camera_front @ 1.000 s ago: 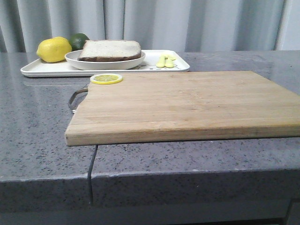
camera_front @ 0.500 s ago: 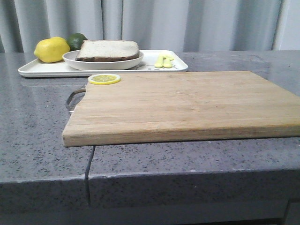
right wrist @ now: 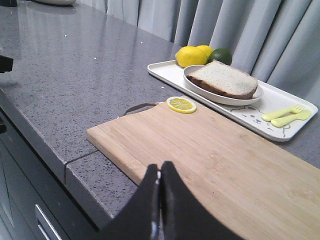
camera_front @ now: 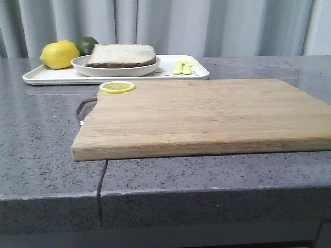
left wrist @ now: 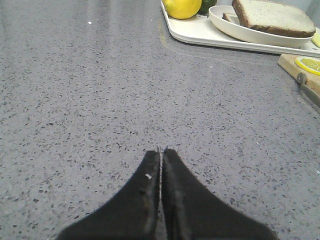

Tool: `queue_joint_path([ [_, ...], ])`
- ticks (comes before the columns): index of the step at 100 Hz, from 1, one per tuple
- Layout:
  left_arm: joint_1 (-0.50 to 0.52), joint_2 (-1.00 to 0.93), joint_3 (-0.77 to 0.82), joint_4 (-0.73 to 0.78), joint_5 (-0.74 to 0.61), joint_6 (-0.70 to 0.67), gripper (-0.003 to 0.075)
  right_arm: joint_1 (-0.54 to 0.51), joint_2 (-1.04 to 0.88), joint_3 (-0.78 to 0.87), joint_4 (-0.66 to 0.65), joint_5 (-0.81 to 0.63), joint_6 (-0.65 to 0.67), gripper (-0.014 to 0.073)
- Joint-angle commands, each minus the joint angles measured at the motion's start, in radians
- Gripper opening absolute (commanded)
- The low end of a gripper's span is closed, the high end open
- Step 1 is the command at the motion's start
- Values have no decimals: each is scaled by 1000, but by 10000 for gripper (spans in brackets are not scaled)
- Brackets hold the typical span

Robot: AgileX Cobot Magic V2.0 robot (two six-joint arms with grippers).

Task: Place bread and move sandwich to tray

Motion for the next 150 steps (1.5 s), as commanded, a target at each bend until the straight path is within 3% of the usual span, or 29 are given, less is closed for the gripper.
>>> queue_joint_path([
  [1, -7, -29, 15, -1, -46, -10, -20, -7, 8, -26, 12, -59, -6, -69],
  [61, -7, -29, 15, -1, -46, -10, -20, -9, 9, -15, -24, -76, -7, -69],
  [79, -7, -29, 15, -1, -46, -10, -20, -33, 9, 30, -58, -182, 10, -69],
  [91, -7, -29, 15, -1, -46, -10, -20, -126, 9, 74, -156, -201, 219, -69],
  [120, -7, -29, 15, -1, -46, -10, -20, -359, -110, 181, -591, -269, 773, -69],
  [136, -7, -29, 15, -1, -46, -10, -20, -511, -176, 274, -644, -329, 908, -69],
  [150, -7, -29, 15, -1, -46, -10, -20, -586, -225, 308, -680, -291, 928, -69],
])
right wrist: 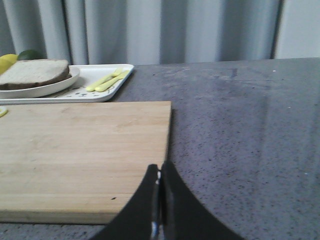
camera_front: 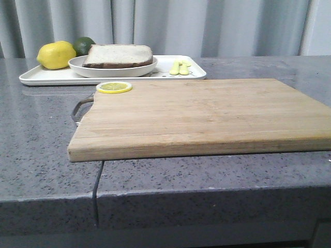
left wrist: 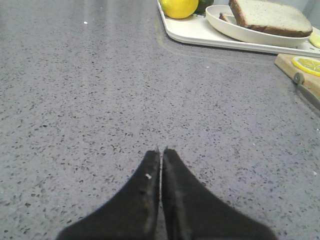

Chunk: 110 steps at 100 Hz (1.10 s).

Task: Place bread and move sandwich to tray

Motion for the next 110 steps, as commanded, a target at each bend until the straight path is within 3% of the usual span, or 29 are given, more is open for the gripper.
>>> queue_joint_path([
  [1, -7, -29, 14, -1, -46, -8, -20, -38, -18, 3, -39, -61, 21, -69],
  [16, -7, -29, 14, -1, -46, -8, -20, -94, -52, 3, -68, 42, 20, -69],
  [33, -7, -29, 14, -1, -46, -8, -20, -97, -143, 3, -68, 230, 20, -69],
  [59, -7, -29, 14, -1, -48, -8, -20, -97, -139, 3, -64, 397, 20, -69],
  [110, -7, -29, 14, -1, -48, -8, -20, -97, -139, 3, -61, 400, 20, -69],
])
